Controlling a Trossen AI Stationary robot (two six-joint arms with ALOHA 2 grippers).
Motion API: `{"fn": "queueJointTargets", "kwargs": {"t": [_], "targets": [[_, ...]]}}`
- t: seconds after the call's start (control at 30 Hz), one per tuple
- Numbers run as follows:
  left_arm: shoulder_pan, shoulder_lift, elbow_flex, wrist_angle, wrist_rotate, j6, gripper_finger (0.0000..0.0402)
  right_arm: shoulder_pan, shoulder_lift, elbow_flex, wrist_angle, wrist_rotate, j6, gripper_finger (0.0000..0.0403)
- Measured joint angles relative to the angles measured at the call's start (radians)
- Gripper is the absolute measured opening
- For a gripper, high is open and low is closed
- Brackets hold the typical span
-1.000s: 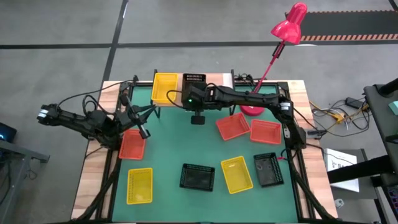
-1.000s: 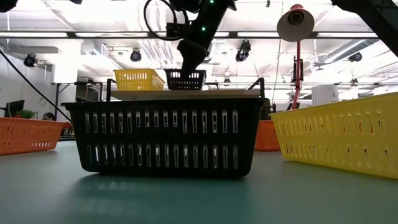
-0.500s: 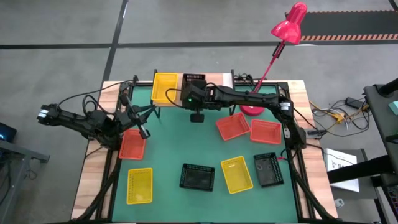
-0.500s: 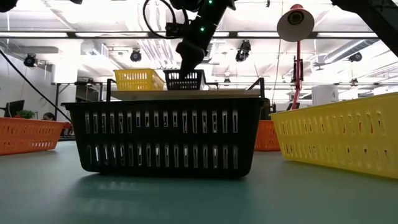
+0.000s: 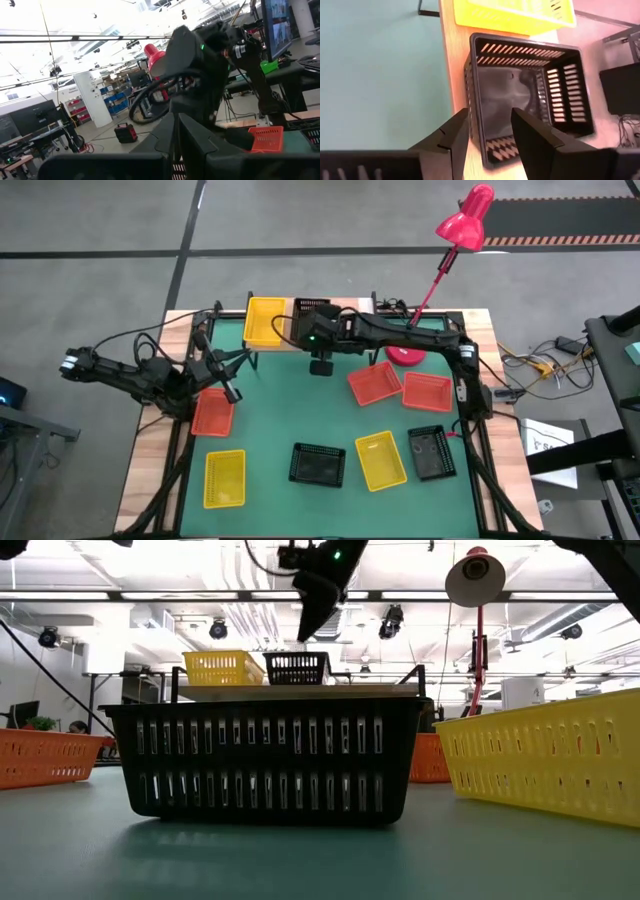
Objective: Stack baskets on shelf by color
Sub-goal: Put the top black bin on the shelf
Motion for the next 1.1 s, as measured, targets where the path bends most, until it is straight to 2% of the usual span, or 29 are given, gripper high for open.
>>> {"fn": "queueJointTargets", "kwargs": {"t": [0.17, 0.27, 0.43, 0.57, 0.77, 1.1], "targets": [[0.0, 0.001, -0.001, -0.001, 0.0, 0.0, 0.0008, -0.022, -0.047, 0.008, -0.121, -0.011, -0.004, 0.013], [0.0, 0.001, -0.001, -0.001, 0.0, 0.0, 0.0008, -0.062, -0.069, 0.008, -0.19, -0.058, 0.005, 0.0112], [0.0, 0.001, -0.002, -0.001, 0.0, 0.0, 0.0008, -0.158, -0.074, 0.0, -0.214, -0.156, 0.031, 0.0058], [0.0, 0.002, -0.002, -0.001, 0.0, 0.0, 0.0008, -0.219, -0.055, -0.017, -0.18, -0.168, 0.023, 0.0015], [0.0, 0.0, -0.002, -0.001, 0.0, 0.0, 0.0008, -0.261, -0.021, -0.027, -0.122, -0.218, -0.018, 0.001], [0.0, 0.0, -0.002, -0.001, 0.0, 0.003, 0.0008, -0.262, 0.001, -0.028, -0.02, -0.216, -0.079, 0.0009]]}}
